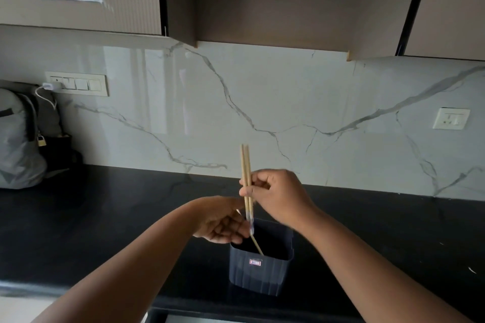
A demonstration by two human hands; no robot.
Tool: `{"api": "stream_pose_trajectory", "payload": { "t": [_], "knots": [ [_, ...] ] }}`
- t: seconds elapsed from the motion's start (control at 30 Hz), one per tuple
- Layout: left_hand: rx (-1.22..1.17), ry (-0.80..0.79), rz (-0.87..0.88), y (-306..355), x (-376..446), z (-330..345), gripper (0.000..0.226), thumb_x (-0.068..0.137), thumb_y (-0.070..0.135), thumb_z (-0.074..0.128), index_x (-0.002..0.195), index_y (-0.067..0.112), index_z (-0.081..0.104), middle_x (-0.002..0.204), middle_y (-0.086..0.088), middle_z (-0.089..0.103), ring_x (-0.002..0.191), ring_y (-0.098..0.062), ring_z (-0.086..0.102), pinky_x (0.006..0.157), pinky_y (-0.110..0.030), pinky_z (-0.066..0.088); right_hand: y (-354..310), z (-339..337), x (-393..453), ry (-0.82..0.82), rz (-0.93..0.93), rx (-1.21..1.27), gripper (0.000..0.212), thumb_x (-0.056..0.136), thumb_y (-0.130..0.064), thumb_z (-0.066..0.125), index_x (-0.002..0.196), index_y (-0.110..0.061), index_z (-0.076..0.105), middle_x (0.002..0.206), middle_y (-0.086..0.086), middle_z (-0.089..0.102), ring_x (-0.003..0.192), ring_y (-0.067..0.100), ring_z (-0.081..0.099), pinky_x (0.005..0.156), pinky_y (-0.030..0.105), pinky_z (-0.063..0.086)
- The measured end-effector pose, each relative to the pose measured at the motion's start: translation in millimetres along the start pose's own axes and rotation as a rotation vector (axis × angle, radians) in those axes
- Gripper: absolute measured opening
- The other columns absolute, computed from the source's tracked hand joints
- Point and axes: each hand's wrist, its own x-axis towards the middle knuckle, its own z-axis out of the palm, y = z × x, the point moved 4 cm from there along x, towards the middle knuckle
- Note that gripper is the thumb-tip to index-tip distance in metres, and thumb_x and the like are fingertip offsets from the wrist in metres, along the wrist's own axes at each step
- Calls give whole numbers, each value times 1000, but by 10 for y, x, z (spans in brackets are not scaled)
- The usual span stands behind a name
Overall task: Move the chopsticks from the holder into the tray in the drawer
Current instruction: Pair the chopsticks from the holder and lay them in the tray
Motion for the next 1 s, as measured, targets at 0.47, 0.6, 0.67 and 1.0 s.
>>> {"api": "stream_pose_trajectory", "payload": {
  "t": [0.47, 0.6, 0.67, 1.0],
  "knots": [
    [928, 551, 67, -1181, 713, -387, 46, 90, 56, 51, 119, 22, 63, 130, -8, 61, 121, -31, 55, 93, -39, 45, 976, 1024, -809, -776, 451, -249, 13, 70, -25, 81, 74, -16, 74, 67, 0, 73, 66, 13, 70, 61, 29, 59],
    [1033, 547, -16, -1877, 1001, -233, 80, 90, 73, 24, 155, 27, 12, 164, -3, 3, 150, -27, -2, 119, -50, 2, 1363, 1509, -1366, -910, 318, -479, 12, 72, -25, 75, 76, -16, 69, 69, -1, 63, 68, 19, 60, 56, 26, 41],
    [1032, 630, 34, -2052, 1040, -213, 82, 87, 76, 12, 155, 29, 6, 164, -1, 0, 150, -24, -4, 119, -51, -1, 1602, 1670, -1658, -958, 324, -539, 8, 77, -14, 66, 84, -16, 69, 83, 5, 66, 78, 26, 61, 59, 28, 42],
    [1032, 723, 99, -2122, 1096, -233, 88, 80, 81, 4, 154, 33, 9, 164, 2, 5, 150, -22, -1, 118, -50, 1, 2092, 2160, -2372, -1133, 232, -571, 41, 83, 0, 49, 53, -19, 29, 57, -2, 33, 67, 24, 47, 44, 23, 20]
  ]
}}
